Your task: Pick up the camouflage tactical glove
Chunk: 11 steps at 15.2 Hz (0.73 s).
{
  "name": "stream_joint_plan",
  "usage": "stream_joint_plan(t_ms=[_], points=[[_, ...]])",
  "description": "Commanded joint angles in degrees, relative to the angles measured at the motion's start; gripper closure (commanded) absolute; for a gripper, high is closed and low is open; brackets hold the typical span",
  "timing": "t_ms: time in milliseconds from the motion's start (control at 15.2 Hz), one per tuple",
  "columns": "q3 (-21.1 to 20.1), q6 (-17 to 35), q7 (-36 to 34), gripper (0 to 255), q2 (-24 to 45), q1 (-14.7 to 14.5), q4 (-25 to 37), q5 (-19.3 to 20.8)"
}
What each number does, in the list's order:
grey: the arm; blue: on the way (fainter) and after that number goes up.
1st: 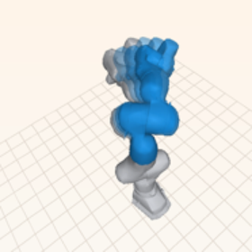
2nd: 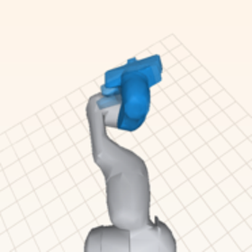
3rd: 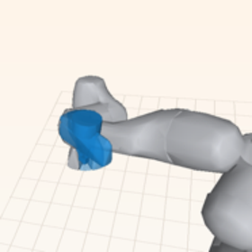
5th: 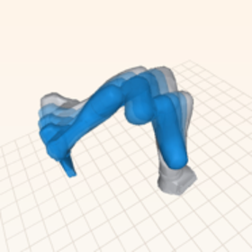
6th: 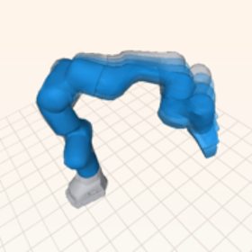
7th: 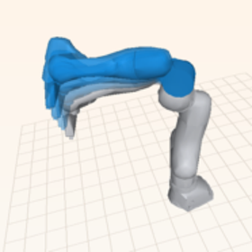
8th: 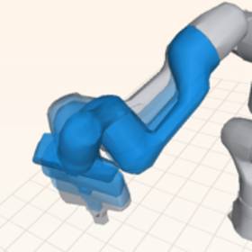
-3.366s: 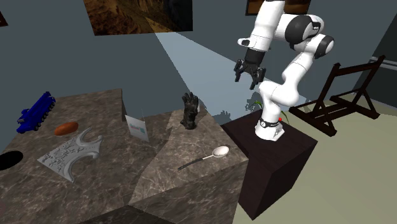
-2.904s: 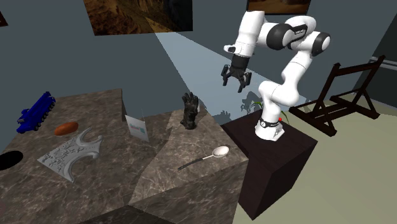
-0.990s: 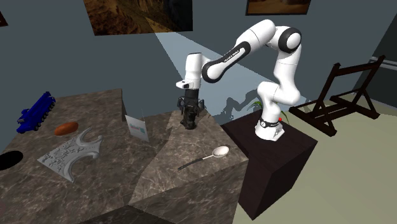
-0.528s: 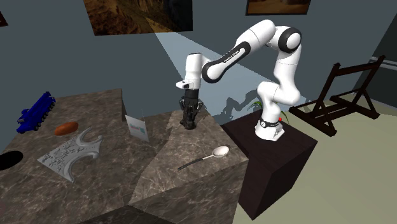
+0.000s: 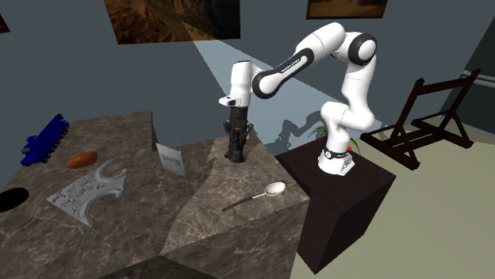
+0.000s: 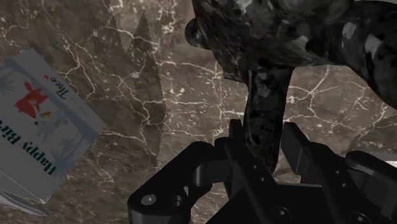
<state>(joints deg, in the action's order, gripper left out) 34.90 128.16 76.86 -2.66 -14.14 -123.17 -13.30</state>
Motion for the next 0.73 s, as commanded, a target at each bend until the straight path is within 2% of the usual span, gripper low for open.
stream_joint_plan(t_ms=[0, 660], points=[[-0.07, -1.39, -0.78, 255, -0.90, 0.05, 0.77, 0.89], [-0.54, -7.89, -3.57, 255, -3.43, 0.15, 5.51, 3.49]])
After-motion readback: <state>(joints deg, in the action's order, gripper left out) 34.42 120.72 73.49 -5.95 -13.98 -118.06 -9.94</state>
